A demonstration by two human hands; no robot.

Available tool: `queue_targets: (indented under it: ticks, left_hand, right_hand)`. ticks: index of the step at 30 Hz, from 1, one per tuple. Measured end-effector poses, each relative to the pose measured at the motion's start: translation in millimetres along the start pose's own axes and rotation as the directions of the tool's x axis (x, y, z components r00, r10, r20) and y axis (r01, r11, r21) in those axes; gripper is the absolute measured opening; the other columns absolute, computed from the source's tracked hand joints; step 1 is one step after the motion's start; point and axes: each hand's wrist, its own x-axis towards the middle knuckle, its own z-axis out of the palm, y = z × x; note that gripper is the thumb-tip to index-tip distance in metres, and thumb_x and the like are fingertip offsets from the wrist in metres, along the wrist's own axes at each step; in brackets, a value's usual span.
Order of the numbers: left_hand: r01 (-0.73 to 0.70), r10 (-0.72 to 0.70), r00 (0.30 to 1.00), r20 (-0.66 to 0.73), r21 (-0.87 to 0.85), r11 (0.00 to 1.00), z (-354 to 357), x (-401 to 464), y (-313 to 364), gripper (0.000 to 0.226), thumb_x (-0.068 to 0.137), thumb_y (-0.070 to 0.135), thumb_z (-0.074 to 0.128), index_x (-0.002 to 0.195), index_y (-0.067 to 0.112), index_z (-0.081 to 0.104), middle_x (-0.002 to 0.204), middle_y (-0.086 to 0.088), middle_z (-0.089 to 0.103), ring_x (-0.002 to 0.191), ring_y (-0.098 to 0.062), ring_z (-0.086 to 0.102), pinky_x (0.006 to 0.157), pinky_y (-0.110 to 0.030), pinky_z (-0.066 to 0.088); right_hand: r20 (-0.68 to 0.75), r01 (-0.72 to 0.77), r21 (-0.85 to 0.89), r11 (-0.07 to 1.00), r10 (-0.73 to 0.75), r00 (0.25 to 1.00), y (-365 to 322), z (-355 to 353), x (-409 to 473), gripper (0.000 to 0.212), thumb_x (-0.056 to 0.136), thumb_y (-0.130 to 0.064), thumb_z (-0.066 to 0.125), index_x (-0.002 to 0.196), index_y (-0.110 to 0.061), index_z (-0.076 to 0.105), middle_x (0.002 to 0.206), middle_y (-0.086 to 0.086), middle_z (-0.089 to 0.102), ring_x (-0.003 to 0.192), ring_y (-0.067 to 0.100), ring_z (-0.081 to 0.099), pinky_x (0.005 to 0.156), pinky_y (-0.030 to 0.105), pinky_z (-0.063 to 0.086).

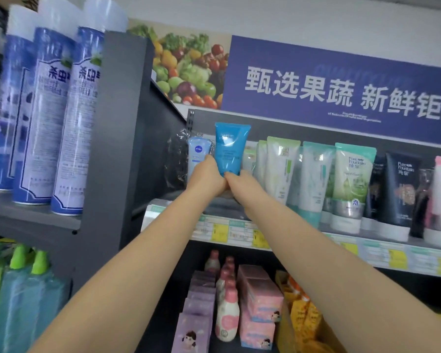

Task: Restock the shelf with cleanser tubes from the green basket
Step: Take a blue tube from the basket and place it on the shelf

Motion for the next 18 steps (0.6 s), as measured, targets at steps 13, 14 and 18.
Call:
queue_targets:
  ticks: [13, 14, 18]
  left_hand:
    - [0.029, -0.042, 0.991, 0.124, 0.108, 0.994, 12.7, 15.3, -11.1, 0.038, 0.085, 0.026, 0.060, 0.115, 0.012, 0.042, 0.100, -0.005, 0.051, 0.096, -0.024, 0.055, 0.083, -0.033, 0.047]
    - [0.029, -0.043, 0.990, 0.132, 0.099, 0.995, 12.6, 15.2, -11.3, 0.039, 0.084, 0.027, 0.060, 0.115, 0.012, 0.041, 0.099, -0.004, 0.050, 0.094, -0.023, 0.055, 0.082, -0.032, 0.047]
    - [0.016, -0.034, 0.989, 0.145, 0.123, 0.992, 12.6, 13.0, -10.0, 0.045, 0.083, 0.028, 0.061, 0.118, 0.010, 0.038, 0.099, -0.004, 0.048, 0.091, -0.022, 0.052, 0.078, -0.032, 0.045]
  right_hand:
    - [0.002, -0.118, 0.049, 0.992, 0.118, 0.993, 18.5, 2.9, 17.6, 0.033, 0.086, -0.016, 0.048, 0.118, -0.006, 0.053, 0.108, 0.014, 0.062, 0.089, 0.025, 0.059, 0.059, 0.025, 0.041]
    - [0.004, -0.119, 0.046, 0.992, 0.119, 0.993, 19.4, 3.4, 18.6, 0.034, 0.086, -0.016, 0.048, 0.118, -0.006, 0.052, 0.110, 0.015, 0.062, 0.091, 0.026, 0.059, 0.060, 0.025, 0.042]
    - [0.003, -0.115, 0.045, 0.992, 0.115, 0.993, 21.5, 3.0, 20.4, 0.034, 0.084, -0.013, 0.049, 0.117, -0.005, 0.053, 0.105, 0.014, 0.062, 0.084, 0.024, 0.057, 0.053, 0.024, 0.037]
